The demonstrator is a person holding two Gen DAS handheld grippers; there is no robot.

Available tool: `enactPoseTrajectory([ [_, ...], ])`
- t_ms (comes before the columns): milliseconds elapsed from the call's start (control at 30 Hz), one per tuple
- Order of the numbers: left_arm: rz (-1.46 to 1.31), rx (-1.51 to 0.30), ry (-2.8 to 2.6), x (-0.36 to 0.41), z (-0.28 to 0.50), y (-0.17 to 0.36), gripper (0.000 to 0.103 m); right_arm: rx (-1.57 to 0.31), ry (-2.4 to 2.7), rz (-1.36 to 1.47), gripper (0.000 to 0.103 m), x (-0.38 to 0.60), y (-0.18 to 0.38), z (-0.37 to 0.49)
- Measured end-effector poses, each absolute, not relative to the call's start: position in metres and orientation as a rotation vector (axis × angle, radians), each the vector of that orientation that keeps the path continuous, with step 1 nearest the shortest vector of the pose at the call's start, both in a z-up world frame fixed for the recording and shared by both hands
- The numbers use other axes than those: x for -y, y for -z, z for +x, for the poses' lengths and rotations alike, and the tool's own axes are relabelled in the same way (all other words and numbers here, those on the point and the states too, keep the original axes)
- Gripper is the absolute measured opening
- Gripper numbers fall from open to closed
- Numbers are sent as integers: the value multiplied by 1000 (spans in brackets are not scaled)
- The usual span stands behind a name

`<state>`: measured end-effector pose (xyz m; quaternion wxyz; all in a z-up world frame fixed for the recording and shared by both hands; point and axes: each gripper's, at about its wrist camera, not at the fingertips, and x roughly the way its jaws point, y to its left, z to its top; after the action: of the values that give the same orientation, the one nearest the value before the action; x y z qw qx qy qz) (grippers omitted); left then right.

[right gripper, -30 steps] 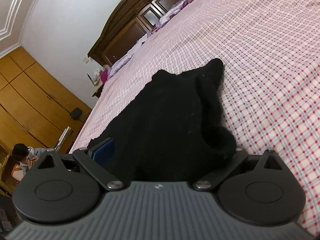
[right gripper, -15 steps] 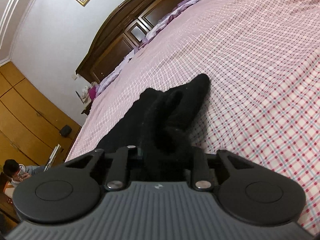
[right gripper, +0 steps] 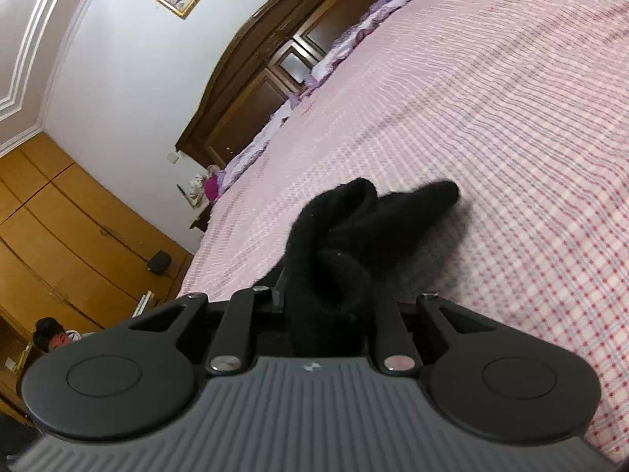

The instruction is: Fold small clothes

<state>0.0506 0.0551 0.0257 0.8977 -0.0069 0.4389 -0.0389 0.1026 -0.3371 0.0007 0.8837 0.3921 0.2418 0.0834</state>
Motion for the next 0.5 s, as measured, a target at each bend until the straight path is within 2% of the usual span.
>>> enactPoseTrajectory([
  [500,-68,-888,35,-88,64,-34,103,-466,-246,679,18,275,-66,122],
])
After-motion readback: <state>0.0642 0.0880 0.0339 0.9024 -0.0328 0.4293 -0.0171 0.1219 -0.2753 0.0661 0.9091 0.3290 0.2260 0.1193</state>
